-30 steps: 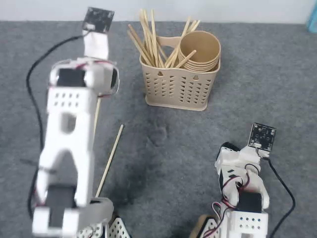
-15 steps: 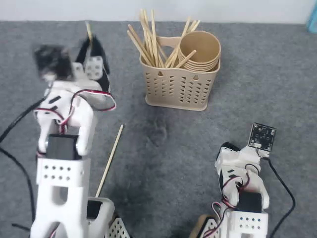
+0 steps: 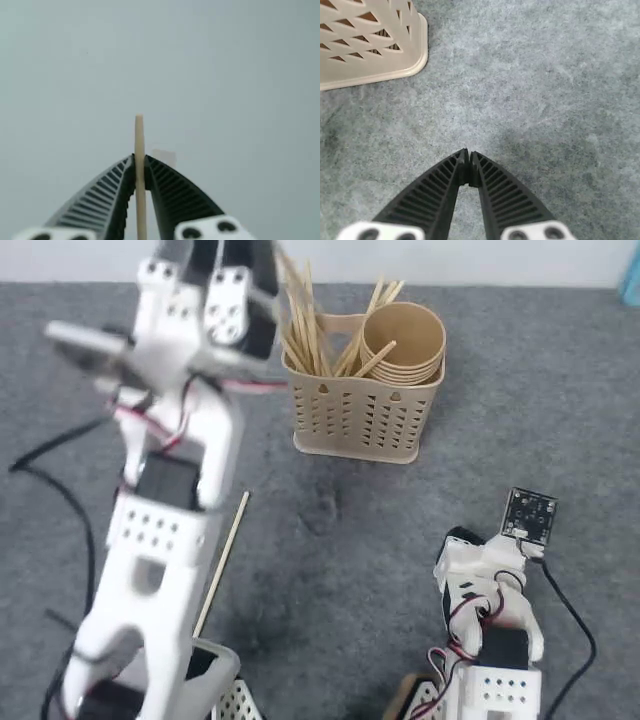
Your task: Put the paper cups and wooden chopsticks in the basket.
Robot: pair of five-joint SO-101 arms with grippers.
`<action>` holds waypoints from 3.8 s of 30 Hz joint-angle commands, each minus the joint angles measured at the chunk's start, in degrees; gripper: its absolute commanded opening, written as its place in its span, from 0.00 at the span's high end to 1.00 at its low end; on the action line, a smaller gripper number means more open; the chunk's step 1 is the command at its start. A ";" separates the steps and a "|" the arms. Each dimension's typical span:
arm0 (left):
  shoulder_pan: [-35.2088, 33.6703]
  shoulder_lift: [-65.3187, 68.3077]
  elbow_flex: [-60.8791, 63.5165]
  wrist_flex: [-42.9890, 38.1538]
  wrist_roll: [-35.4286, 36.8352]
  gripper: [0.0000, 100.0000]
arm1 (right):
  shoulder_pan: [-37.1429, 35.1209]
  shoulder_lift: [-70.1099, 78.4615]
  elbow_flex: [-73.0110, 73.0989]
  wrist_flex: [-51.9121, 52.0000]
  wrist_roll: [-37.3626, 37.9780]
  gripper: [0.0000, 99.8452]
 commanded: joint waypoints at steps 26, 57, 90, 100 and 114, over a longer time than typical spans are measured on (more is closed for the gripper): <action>-2.20 4.57 20.97 -4.66 1.05 0.82 | 0.57 -1.19 0.97 0.13 1.58 0.99; -15.47 -7.74 40.66 57.49 -7.56 0.89 | 0.57 -1.10 0.97 0.40 1.58 0.99; -20.31 12.13 14.02 67.87 -9.58 0.99 | 0.66 -1.01 0.97 0.40 1.58 0.99; -19.87 -21.36 14.55 64.88 -9.23 0.99 | 0.66 -1.01 0.97 0.40 1.58 0.99; -11.87 -25.05 19.21 10.99 8.53 0.99 | 0.66 -1.01 0.97 0.40 1.58 0.99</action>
